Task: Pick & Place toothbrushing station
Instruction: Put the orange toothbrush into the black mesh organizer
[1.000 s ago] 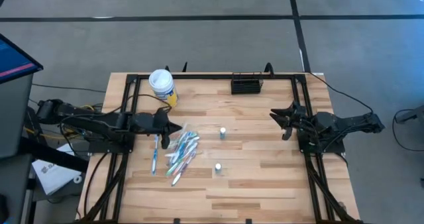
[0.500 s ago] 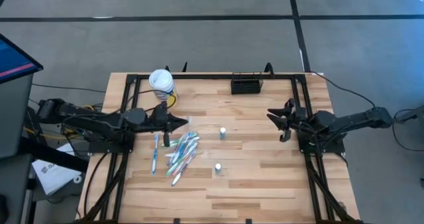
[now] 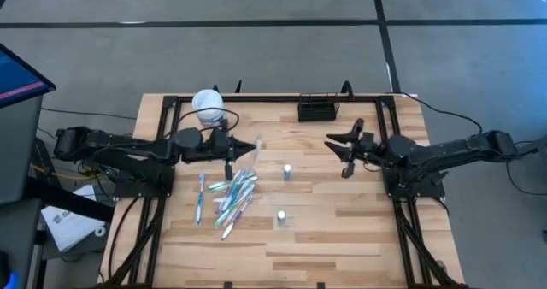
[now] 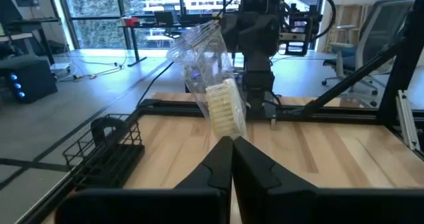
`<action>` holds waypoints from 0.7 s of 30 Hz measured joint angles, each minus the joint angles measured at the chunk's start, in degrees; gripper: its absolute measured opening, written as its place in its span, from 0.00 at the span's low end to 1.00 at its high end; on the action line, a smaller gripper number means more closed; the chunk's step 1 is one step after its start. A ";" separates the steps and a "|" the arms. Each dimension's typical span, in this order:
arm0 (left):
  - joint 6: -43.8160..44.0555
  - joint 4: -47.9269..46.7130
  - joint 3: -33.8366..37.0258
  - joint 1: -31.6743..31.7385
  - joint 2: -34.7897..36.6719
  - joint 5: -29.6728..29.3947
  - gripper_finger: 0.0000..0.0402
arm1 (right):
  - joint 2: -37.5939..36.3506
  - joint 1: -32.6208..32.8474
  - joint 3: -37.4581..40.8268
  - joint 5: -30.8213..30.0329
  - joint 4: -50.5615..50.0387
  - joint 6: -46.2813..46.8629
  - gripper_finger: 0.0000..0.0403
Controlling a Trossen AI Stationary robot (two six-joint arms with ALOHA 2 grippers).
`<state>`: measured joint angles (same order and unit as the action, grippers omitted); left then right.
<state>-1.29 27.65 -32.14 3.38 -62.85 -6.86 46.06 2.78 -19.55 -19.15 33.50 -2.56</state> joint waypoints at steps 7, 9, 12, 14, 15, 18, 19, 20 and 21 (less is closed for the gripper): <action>-1.95 2.58 -4.92 2.84 -4.97 4.73 0.00 | 12.10 -6.49 -6.94 7.81 -0.11 0.99 0.24; -2.87 2.95 -6.10 3.17 -6.12 4.97 0.00 | 15.32 -7.85 -9.15 10.29 0.33 1.05 0.24; -3.37 3.56 -7.75 3.51 -7.69 4.99 0.00 | 19.13 -9.39 -11.49 13.20 1.53 1.05 0.24; -3.56 3.85 -8.62 3.54 -8.67 5.00 0.00 | 21.47 -10.24 -12.98 15.06 2.76 1.05 0.24; -4.23 4.20 -9.02 3.61 -9.23 5.01 0.00 | 22.29 -10.57 -13.48 16.04 2.82 1.05 0.24; -5.85 5.54 -9.98 3.67 -10.81 5.02 0.00 | 24.51 -11.15 -15.09 17.87 3.06 1.06 0.24; -5.96 5.96 -10.23 3.83 -11.27 5.08 0.00 | 25.25 -11.17 -15.62 17.94 3.18 1.07 0.24; -5.97 6.45 -10.40 3.99 -11.77 5.17 0.00 | 25.86 -11.16 -16.03 18.04 3.14 1.07 0.24; -5.98 7.06 -10.72 4.16 -12.37 5.16 0.00 | 26.53 -11.10 -16.49 18.07 3.02 1.07 0.24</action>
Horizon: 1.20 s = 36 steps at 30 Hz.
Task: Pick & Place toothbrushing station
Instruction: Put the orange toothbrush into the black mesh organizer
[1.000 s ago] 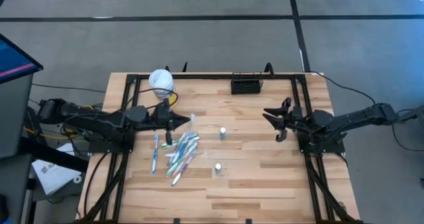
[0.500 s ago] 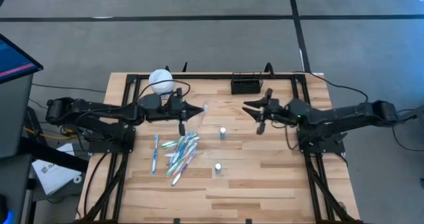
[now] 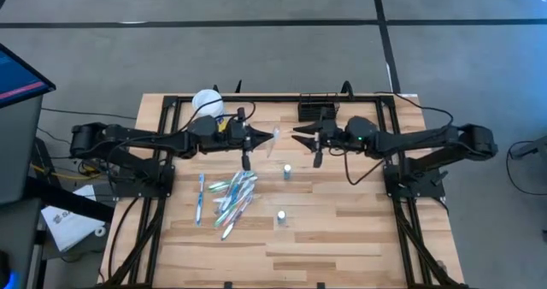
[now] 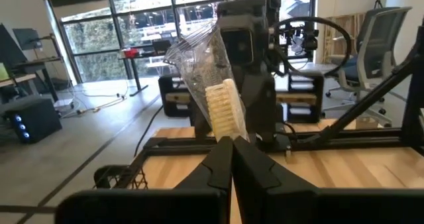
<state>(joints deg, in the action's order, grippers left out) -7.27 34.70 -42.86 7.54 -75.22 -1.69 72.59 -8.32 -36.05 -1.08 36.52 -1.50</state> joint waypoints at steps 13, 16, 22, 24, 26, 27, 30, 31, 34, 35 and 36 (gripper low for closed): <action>-3.10 2.71 -1.78 0.91 -4.09 -1.51 0.00 | 3.63 -0.02 -3.11 5.99 -0.29 0.00 0.24; -3.06 3.37 -1.78 0.91 -3.90 -1.53 0.00 | 3.57 -0.02 -3.11 5.99 0.29 0.00 0.24; -3.03 3.83 -1.78 0.91 -3.92 -1.51 0.00 | 3.63 -0.07 -3.11 5.92 0.84 0.00 0.24; -3.01 4.19 -1.78 0.91 -3.92 -1.27 0.00 | 3.63 -0.09 -3.11 5.90 1.04 0.00 0.24; -2.99 4.70 -1.78 0.89 -3.92 -1.25 0.00 | 3.63 -0.11 -3.11 5.87 1.91 0.00 0.24; -2.97 4.80 -1.78 0.84 -3.92 -1.24 0.00 | 3.63 -0.11 -3.11 5.84 2.15 0.00 0.24; -2.82 5.19 -1.78 0.84 -4.53 -0.98 0.00 | 3.63 -0.11 -3.11 5.77 1.97 0.00 0.24; -2.80 5.06 -1.78 0.84 -4.55 -0.94 0.00 | 3.63 -0.18 -3.11 5.78 1.99 0.00 0.24; -2.81 5.96 -1.78 0.73 -4.69 -0.95 0.00 | 3.63 -0.45 -3.11 5.77 1.88 0.00 0.24; -2.80 6.44 -1.78 0.64 -5.05 -0.94 0.00 | 3.63 -0.45 -3.11 5.76 1.85 0.00 0.24; -2.79 6.37 -1.78 0.57 -5.19 -0.96 0.00 | 3.63 -0.50 -3.11 5.75 1.85 0.00 0.24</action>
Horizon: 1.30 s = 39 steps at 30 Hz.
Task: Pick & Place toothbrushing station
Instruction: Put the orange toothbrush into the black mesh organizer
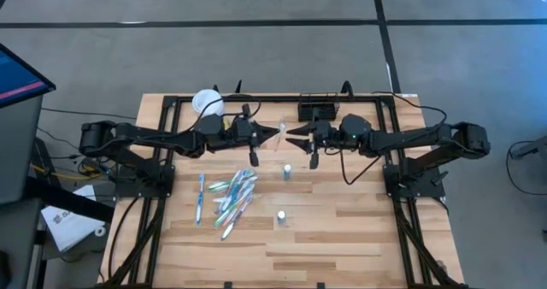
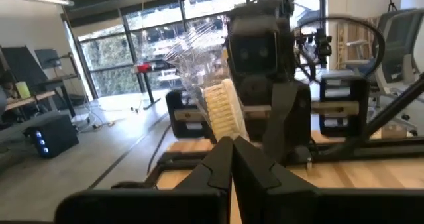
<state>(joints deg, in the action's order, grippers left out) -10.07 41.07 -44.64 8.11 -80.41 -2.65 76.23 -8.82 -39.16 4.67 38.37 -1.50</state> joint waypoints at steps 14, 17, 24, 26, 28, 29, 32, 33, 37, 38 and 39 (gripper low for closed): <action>-0.40 3.37 -3.54 -0.43 -6.55 0.56 0.00 | 0.00 0.17 0.02 0.02 -0.25 0.00 0.24; -1.53 3.49 -4.16 -0.33 -7.38 0.56 0.00 | 0.00 0.13 0.02 0.00 -0.91 0.00 0.24; -1.66 3.53 -4.16 -0.17 -7.34 0.58 0.00 | 0.00 0.11 0.02 -0.67 -1.51 0.92 0.15; -1.66 3.53 -4.16 -0.17 -7.34 0.56 0.00 | 0.00 0.11 0.02 -1.56 -1.51 1.08 0.07; -1.68 3.51 -4.16 -0.17 -7.34 0.56 0.00 | 0.00 0.09 0.02 -2.31 -1.51 1.10 0.03; -1.68 3.47 -4.16 -0.15 -7.34 0.56 0.00 | 0.00 0.09 0.02 -2.52 -1.53 1.12 0.04; -1.69 3.36 -4.16 -0.17 -7.32 -0.55 0.02 | -0.02 0.04 0.02 -3.09 -1.90 1.48 0.03; -1.70 3.05 -4.16 -0.17 -7.15 -1.65 0.02 | -0.05 0.02 0.02 -3.21 -2.17 1.37 0.02; -1.67 0.63 -4.19 -0.17 -6.75 -5.19 0.04 | -0.07 0.00 0.02 -3.49 -2.29 1.09 0.02; -1.68 -0.61 -4.14 -0.15 -6.30 -5.83 0.05 | -0.07 -0.04 0.04 -3.76 -2.52 1.07 0.02; -1.69 -1.14 -4.10 -0.15 -6.00 -6.27 0.05 | -0.07 -0.23 0.04 -4.03 -2.59 1.05 0.01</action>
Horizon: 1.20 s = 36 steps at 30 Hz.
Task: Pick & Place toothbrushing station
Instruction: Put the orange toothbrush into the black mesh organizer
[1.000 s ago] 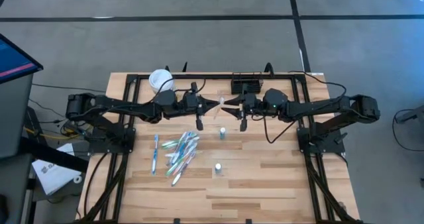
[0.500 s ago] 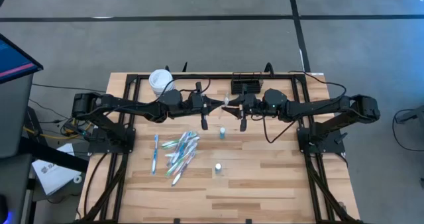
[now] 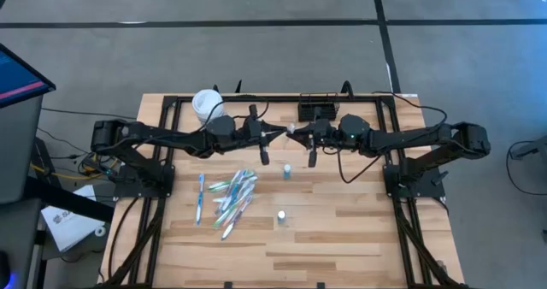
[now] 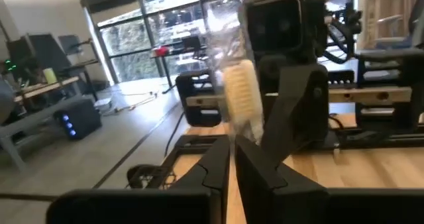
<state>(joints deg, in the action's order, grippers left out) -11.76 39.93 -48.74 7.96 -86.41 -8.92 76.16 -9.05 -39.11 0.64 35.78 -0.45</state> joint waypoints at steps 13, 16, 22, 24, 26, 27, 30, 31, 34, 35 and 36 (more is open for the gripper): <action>2.20 -6.37 7.94 -0.12 11.69 -0.50 0.10 | -0.07 -8.14 0.02 -2.63 -4.49 0.36 0.01; 4.72 -6.58 10.71 -0.12 13.66 -0.50 0.09 | -0.07 -11.06 0.02 -2.86 -5.81 0.44 0.01; 6.22 -6.84 14.32 -0.43 15.71 -0.49 0.08 | -0.07 -15.95 0.02 -4.18 -5.93 0.43 0.01; 6.96 -6.29 14.48 -0.43 15.60 -0.41 0.08 | -0.09 -17.30 0.02 -5.09 -6.04 0.39 0.01; 7.69 -6.50 14.81 -0.43 15.60 -0.31 0.08 | -0.09 -18.57 0.02 -5.64 -6.51 0.20 0.01; 7.77 -6.60 14.81 -0.43 15.54 -0.31 0.08 | -0.09 -19.09 0.02 -5.86 -6.71 0.05 0.01; 7.77 -6.30 14.81 -0.43 15.56 -0.31 0.09 | -0.36 -20.56 0.02 -6.95 -7.01 -0.87 0.01; 7.76 -6.30 14.81 -0.43 15.56 -0.31 0.09 | -0.76 -21.15 0.02 -7.30 -7.22 -1.27 0.01; 7.76 -6.19 14.81 -0.43 15.56 -0.33 0.09 | -2.64 -23.06 0.02 -8.30 -8.38 -1.62 0.01; 7.77 -6.19 14.81 -0.43 15.56 -0.33 0.08 | -3.53 -23.76 0.02 -8.44 -9.35 -1.66 0.01; 7.77 -6.21 14.81 -0.43 15.56 -0.33 0.08 | -4.31 -24.46 0.02 -8.50 -10.05 -1.66 0.01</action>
<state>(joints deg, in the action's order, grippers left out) -3.99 33.72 -33.93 7.53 -70.85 -9.26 71.85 -33.51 -39.09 -7.86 25.73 -2.11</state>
